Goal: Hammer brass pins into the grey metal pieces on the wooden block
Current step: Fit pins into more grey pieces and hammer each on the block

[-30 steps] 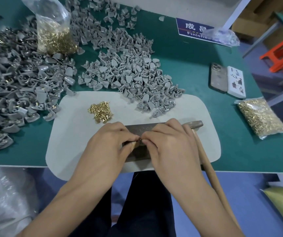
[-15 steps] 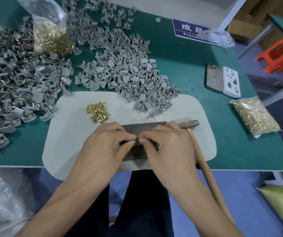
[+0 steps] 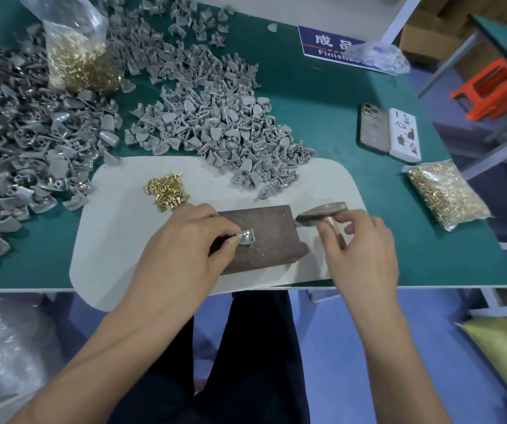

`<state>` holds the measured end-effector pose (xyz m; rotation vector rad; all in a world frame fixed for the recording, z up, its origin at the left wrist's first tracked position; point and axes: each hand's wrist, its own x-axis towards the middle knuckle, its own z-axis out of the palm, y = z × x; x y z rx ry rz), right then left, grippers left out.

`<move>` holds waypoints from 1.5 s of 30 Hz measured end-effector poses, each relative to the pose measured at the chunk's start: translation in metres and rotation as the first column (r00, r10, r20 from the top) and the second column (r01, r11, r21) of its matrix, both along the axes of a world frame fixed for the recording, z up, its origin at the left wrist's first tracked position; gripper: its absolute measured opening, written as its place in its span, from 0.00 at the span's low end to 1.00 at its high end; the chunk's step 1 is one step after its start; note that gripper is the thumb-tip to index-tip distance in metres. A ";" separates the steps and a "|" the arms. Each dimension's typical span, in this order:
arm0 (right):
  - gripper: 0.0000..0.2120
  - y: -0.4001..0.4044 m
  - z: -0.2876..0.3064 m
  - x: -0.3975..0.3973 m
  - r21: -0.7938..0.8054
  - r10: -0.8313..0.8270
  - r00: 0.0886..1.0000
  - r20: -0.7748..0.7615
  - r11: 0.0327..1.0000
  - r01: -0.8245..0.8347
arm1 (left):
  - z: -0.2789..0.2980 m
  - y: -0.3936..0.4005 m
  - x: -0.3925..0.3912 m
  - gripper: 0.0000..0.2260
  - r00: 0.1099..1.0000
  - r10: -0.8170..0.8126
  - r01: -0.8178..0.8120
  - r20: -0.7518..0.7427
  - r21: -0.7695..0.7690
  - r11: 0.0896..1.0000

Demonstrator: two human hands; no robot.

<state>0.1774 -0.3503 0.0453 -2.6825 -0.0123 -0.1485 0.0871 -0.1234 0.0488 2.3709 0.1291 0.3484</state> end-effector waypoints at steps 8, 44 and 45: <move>0.10 -0.015 -0.004 0.003 -0.130 -0.032 0.993 -0.115 0.991 0.017 | -0.004 -0.003 0.003 0.03 1.000 0.013 -0.013 0.022 0.014 1.000; 0.18 0.031 0.036 -0.052 0.052 0.300 0.933 0.200 0.947 -0.316 | -0.003 0.005 0.008 0.05 0.999 0.025 -0.032 0.048 0.146 0.989; 0.19 0.031 0.035 -0.052 0.119 0.288 0.929 0.231 0.940 -0.321 | -0.003 0.005 0.008 0.05 0.998 0.028 -0.035 0.051 0.148 0.988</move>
